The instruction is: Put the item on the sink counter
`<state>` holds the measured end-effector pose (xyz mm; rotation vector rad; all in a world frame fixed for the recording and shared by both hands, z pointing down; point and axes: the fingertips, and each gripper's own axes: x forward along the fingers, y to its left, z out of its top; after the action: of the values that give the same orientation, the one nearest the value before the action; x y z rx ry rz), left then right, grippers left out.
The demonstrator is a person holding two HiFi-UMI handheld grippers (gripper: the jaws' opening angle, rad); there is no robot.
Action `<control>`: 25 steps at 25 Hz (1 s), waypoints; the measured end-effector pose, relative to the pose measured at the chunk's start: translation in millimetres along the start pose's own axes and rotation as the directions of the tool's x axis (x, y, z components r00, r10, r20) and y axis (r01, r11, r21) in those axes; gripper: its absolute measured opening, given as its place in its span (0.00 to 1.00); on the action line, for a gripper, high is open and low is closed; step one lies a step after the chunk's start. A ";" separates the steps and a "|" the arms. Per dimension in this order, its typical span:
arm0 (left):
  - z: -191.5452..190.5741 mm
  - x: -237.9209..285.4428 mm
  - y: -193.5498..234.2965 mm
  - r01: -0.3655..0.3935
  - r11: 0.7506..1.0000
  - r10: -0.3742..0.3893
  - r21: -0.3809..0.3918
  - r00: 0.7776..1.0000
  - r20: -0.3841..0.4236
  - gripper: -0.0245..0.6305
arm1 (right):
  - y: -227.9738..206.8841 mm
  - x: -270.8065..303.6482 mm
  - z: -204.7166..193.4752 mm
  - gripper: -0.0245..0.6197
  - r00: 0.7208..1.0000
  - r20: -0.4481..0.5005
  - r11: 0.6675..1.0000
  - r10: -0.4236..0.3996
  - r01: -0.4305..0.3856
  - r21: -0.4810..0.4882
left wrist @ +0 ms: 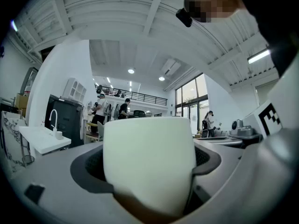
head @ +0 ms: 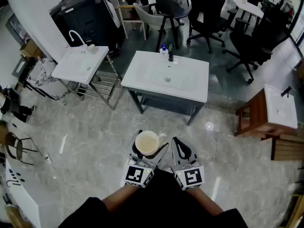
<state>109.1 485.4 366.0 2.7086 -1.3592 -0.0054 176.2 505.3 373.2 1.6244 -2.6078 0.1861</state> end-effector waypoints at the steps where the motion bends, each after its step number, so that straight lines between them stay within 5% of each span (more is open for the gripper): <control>1: 1.7 1.8 -2.4 0.002 1.000 -0.002 0.004 1.000 0.001 0.74 | -2.7 -0.6 1.6 0.09 1.000 0.001 1.000 -0.005 0.005 -0.003; 12: -11.0 24.9 13.6 -0.007 1.000 0.007 -0.009 1.000 -0.019 0.74 | -19.3 20.3 -6.0 0.09 1.000 0.012 0.999 0.022 -0.022 0.038; 25: -20.0 108.9 149.5 0.005 0.998 -0.008 -0.062 0.998 -0.057 0.74 | -26.5 171.1 -13.0 0.09 0.996 -0.082 0.999 0.025 -0.023 0.033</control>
<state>55.9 311.7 406.0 2.6408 -1.3124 0.0284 124.3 343.3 408.0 1.5606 -2.5764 0.2910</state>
